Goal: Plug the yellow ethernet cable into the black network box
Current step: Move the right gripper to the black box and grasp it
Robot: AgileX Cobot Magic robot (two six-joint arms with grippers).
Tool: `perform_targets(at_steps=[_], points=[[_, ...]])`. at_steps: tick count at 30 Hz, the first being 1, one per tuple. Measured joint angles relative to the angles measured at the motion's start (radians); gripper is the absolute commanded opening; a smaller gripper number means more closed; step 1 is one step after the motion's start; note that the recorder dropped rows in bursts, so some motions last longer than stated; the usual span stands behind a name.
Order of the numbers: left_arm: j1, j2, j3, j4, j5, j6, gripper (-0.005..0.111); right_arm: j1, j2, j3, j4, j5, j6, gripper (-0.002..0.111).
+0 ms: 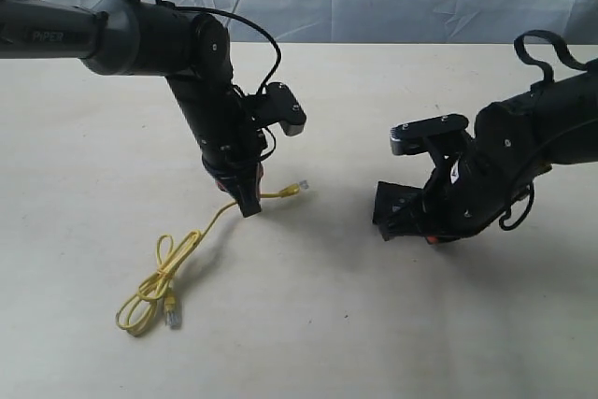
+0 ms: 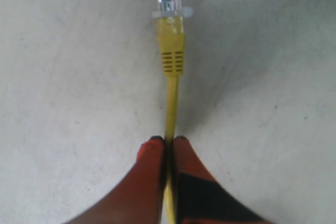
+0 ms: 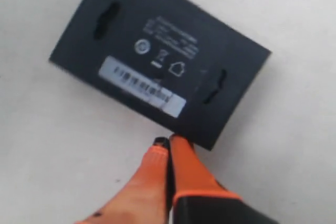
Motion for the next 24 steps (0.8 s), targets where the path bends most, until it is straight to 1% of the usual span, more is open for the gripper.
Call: perform_targets(at_steps=[2,7,10,13,19,24], points=[[0.000,0.000,0.000,-0.002,0.000,0.000,0.000,0.000,0.000,0.000,-0.139,-0.007,0.156,-0.001],[0.000,0.000,0.000,-0.002,0.000,0.000,0.000,0.000,0.000,0.000,-0.560,0.018,0.558,-0.001],[0.000,0.000,0.000,-0.002,0.000,0.000,0.000,0.000,0.000,0.000,-0.696,0.040,0.747,-0.001],[0.000,0.000,0.000,-0.002,0.000,0.000,0.000,0.000,-0.004,0.000,-0.668,-0.001,0.791,-0.001],[0.000,0.000,0.000,-0.002,0.000,0.000,0.000,0.002,-0.048,0.000,-0.425,-0.236,0.677,-0.001],[0.000,0.000,0.000,-0.002,-0.026,0.000,0.000,0.016,-0.023,-0.003,-0.373,-0.354,0.659,-0.001]])
